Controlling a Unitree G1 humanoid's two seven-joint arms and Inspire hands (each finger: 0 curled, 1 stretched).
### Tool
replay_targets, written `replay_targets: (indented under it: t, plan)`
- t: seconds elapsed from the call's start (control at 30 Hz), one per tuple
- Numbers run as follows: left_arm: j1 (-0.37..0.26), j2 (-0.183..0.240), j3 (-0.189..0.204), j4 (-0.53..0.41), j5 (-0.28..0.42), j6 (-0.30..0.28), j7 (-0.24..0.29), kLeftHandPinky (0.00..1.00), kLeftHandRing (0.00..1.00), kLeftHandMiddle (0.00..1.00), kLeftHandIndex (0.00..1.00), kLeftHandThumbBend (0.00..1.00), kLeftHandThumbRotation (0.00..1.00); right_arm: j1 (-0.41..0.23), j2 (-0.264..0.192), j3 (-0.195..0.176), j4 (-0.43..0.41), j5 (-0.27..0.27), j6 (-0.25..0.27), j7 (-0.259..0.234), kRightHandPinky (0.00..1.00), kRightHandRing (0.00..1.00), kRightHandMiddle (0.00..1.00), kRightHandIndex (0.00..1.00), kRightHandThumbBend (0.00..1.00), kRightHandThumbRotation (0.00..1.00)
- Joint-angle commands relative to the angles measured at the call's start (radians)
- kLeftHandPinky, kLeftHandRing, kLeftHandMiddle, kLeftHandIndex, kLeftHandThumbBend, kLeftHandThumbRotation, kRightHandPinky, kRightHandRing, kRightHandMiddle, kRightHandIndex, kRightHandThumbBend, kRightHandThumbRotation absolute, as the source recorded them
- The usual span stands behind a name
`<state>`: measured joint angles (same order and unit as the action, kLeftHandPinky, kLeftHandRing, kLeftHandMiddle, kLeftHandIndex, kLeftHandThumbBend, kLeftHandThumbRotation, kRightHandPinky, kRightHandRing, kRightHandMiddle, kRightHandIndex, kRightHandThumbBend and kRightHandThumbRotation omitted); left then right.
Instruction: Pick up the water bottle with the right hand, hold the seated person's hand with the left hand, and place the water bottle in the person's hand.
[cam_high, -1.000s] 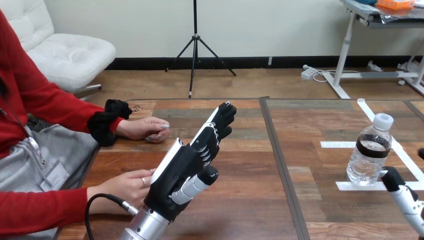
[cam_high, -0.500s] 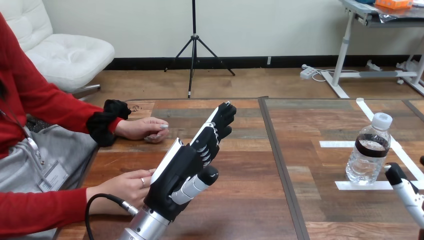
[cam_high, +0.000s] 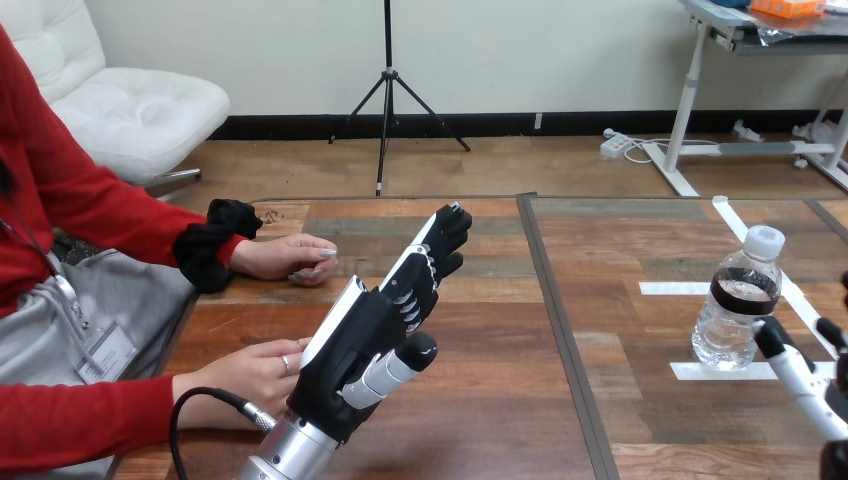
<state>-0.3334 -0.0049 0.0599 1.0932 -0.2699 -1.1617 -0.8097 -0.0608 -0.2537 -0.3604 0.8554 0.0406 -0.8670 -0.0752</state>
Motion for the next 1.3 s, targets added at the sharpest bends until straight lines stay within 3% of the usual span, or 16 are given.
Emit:
replay_targets:
  t: [0.0, 0.33, 0.53, 0.73, 1.27]
  plan:
    - [-0.025, 0.003, 0.018, -0.042, -0.026, -0.011, -0.007, 0.97, 1.00, 1.00, 1.00, 1.00, 0.85, -0.102, -0.038, 0.013, 0.050, -0.005, 0.010, 0.003, 0.90, 0.98, 0.95, 0.98, 1.00, 0.53]
    - [-0.024, 0.001, 0.020, -0.044, -0.039, -0.009, -0.018, 0.98, 1.00, 1.00, 1.00, 1.00, 0.86, -0.148, -0.066, 0.034, 0.122, -0.042, 0.032, -0.023, 0.91, 0.99, 0.96, 1.00, 1.00, 0.55]
    - [-0.023, 0.000, 0.019, -0.047, -0.042, -0.011, -0.016, 0.97, 1.00, 1.00, 1.00, 1.00, 0.86, -0.176, -0.076, 0.038, 0.165, -0.037, 0.037, -0.011, 0.92, 0.99, 0.97, 1.00, 1.00, 0.55]
    - [-0.021, 0.001, 0.017, -0.046, -0.046, -0.012, -0.018, 0.97, 1.00, 1.00, 1.00, 1.00, 0.86, -0.199, -0.092, 0.057, 0.192, -0.071, 0.067, -0.048, 0.92, 0.99, 0.96, 1.00, 1.00, 0.57]
    - [-0.017, -0.001, 0.016, -0.052, -0.052, -0.011, -0.021, 0.97, 1.00, 1.00, 1.00, 1.00, 0.86, -0.261, -0.120, 0.084, 0.260, -0.094, 0.115, -0.056, 0.93, 1.00, 0.98, 1.00, 1.00, 0.58]
